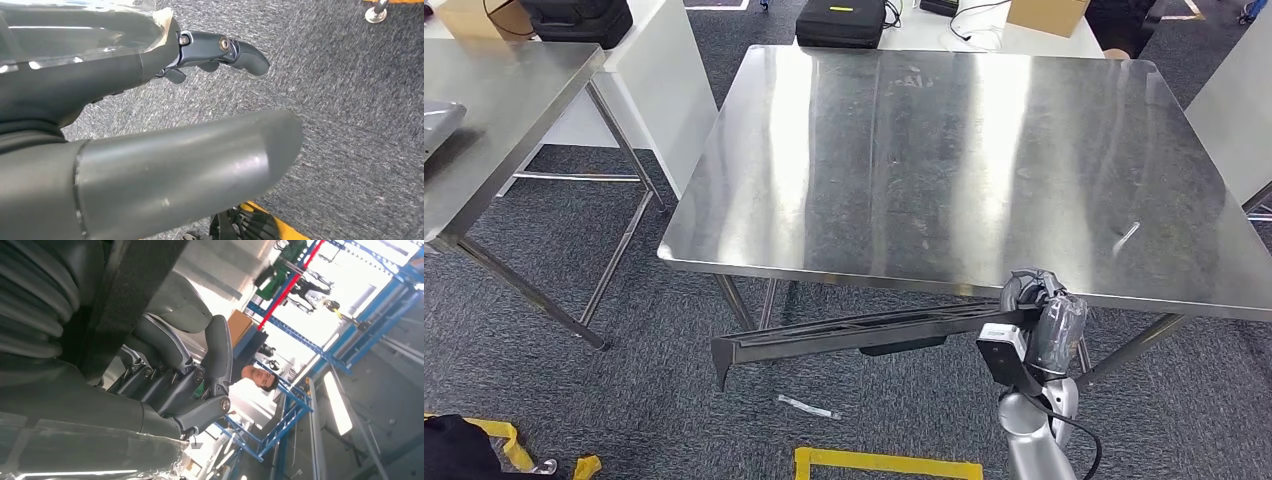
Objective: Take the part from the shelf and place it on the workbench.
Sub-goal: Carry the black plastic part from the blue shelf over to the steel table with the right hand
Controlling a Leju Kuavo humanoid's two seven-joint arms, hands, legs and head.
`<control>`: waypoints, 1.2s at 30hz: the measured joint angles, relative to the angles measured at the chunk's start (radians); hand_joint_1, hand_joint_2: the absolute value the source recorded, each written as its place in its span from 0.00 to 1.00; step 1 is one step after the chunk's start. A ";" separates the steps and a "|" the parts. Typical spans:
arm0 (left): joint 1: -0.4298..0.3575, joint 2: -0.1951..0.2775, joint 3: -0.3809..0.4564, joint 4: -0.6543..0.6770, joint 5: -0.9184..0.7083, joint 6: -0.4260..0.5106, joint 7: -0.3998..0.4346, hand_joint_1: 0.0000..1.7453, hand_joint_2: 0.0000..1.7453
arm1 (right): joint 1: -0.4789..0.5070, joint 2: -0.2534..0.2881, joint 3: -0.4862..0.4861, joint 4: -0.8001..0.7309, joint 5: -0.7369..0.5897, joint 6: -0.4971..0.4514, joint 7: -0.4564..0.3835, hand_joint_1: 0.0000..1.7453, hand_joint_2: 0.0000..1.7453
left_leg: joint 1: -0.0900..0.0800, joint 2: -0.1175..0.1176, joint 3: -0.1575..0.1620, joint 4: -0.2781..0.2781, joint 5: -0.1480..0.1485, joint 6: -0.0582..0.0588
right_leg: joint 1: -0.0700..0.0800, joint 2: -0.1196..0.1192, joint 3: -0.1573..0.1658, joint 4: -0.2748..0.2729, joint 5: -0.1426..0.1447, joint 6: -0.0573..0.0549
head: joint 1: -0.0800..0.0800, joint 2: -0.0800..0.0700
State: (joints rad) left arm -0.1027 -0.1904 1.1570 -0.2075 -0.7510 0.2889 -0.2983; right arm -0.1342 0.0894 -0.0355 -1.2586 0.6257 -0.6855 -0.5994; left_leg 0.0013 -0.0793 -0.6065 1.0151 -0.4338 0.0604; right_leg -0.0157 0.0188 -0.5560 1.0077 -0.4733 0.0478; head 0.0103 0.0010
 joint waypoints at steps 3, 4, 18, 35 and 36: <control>0.000 0.002 -0.002 0.000 -0.008 -0.005 0.005 0.00 0.00 | 0.018 0.000 -0.001 -0.008 0.003 0.000 0.004 1.00 1.00 | -0.002 0.001 -0.002 0.001 -0.003 0.000 | -0.001 0.000 0.000 -0.002 0.000 0.001 | 0.000 0.000; 0.000 0.002 -0.003 0.000 -0.009 -0.006 0.006 0.00 0.00 | 0.022 0.000 -0.002 -0.012 0.003 0.000 0.004 1.00 1.00 | -0.003 0.002 0.000 -0.003 -0.003 0.000 | 0.001 0.000 0.001 -0.006 0.000 0.002 | 0.000 0.000; -0.001 0.002 -0.008 0.000 -0.020 -0.017 0.017 0.00 0.00 | 0.070 0.003 -0.012 -0.071 0.026 -0.001 0.026 1.00 1.00 | 0.014 0.006 0.022 -0.017 -0.010 -0.040 | -0.015 -0.003 0.003 -0.006 -0.001 0.032 | 0.006 0.000; -0.004 0.007 -0.009 0.000 -0.029 -0.027 0.017 0.00 0.00 | 0.097 0.007 -0.027 -0.106 0.030 -0.001 0.031 1.00 1.00 | -0.006 0.087 0.000 0.005 -0.016 -0.017 | 0.010 -0.040 0.032 -0.007 -0.029 -0.015 | 0.000 0.000; -0.003 0.007 -0.009 0.000 -0.029 -0.028 0.017 0.00 0.00 | 0.098 0.008 -0.027 -0.109 0.032 -0.001 0.031 1.00 1.00 | -0.005 0.084 0.006 -0.002 -0.014 -0.014 | 0.009 -0.041 0.032 -0.005 -0.032 -0.010 | 0.001 0.000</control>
State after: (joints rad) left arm -0.1061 -0.1832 1.1479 -0.2079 -0.7801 0.2613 -0.2815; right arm -0.0362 0.0974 -0.0629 -1.3675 0.6581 -0.6863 -0.5680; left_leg -0.0035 0.0050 -0.6009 1.0133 -0.4482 0.0467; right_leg -0.0072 -0.0219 -0.5238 1.0025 -0.5054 0.0379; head 0.0111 0.0010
